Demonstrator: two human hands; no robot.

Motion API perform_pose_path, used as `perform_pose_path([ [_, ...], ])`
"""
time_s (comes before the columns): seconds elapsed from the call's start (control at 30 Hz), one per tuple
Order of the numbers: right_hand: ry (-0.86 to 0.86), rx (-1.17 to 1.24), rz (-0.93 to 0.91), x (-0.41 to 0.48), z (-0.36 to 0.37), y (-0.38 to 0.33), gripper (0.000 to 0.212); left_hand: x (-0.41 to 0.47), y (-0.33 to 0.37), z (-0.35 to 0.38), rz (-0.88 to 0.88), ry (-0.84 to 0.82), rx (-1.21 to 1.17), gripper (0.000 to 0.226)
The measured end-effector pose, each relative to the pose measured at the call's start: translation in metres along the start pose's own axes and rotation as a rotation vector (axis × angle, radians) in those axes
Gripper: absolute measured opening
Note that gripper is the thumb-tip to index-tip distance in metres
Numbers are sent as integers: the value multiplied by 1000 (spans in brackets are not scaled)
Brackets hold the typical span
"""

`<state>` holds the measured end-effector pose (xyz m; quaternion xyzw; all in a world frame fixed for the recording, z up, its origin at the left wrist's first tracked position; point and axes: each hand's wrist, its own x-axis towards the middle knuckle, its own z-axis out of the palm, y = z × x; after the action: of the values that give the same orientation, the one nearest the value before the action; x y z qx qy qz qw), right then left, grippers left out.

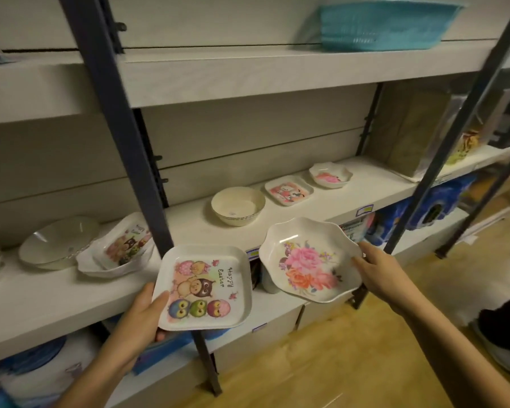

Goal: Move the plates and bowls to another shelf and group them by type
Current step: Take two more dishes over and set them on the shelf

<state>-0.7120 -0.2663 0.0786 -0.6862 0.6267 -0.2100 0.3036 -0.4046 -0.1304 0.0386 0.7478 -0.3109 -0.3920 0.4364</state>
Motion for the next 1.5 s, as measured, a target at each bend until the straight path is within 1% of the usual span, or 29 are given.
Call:
perform_pose_path([
  [0.07,8,38,18,15,-11,13,20,6,12,21,10,-23,14,18],
  [0.2,18,38,50,57,-32,40,20,35,30,67,51,-47,35,21],
  [0.3,14,52,60,94,-47,55,22,67,47,101,45,-34,67,20],
  [0.43,-7,113,56,148,-75,70,22,108,79,146,60,-13,40,19],
  [0.5,-18,123,31,177,-90,78,18,126,93,166,67,5,26,19],
  [0.57,-26,137,28,208,-104,88,9,143,108,185,62,20,23,21],
  [0.63,-30,128,36,239,-113,98,13,155,120,202,40,45,-8,21],
  [0.7,-54,138,29,268,-120,107,12,166,132,220,32,70,-10,19],
  [0.83,-161,178,-19,329,-133,124,6,186,147,250,8,182,-3,18],
  [0.9,-201,150,-47,362,-137,132,6,192,152,266,-23,256,-6,18],
  [1.0,-211,82,-109,410,-139,142,14,194,161,289,-67,365,-12,16],
  [1.1,-204,66,-143,456,-135,150,21,195,165,307,-112,442,-24,23],
  [1.2,-216,66,-117,494,-123,154,21,195,168,322,-144,500,-65,31],
  [1.3,-244,62,-94,520,-103,154,26,197,174,333,-136,538,-105,33],
  [1.4,-276,52,-63,536,-85,150,29,202,176,337,-147,584,-89,34],
  [1.5,-257,37,-36,546,-73,145,30,209,180,338,-140,607,-59,33],
])
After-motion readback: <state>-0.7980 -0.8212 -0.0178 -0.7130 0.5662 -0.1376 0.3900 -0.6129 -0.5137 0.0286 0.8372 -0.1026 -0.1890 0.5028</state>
